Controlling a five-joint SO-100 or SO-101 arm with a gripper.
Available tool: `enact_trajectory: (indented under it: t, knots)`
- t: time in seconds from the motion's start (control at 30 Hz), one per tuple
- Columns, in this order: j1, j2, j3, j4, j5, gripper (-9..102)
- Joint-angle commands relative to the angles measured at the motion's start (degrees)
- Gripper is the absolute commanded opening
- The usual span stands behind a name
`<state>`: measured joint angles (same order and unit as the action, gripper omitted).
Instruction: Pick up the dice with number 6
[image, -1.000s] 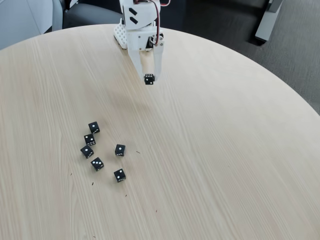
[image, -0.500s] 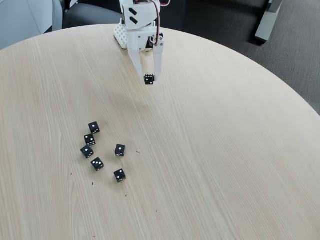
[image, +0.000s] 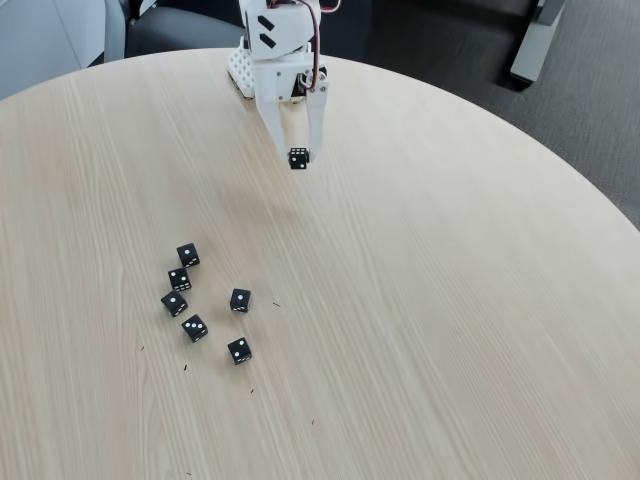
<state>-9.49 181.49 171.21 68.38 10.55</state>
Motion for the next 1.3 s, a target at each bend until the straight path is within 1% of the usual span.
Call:
enact_trajectory:
  t: [0.0,1.0,1.27]
  knots:
    - [0.3,-0.3,-0.2,-0.3,0.4,0]
    - [0.5,-0.4,-0.2,-0.3,0.8,0]
    - [7.6,-0.4,-0.2,-0.2,0.3,1]
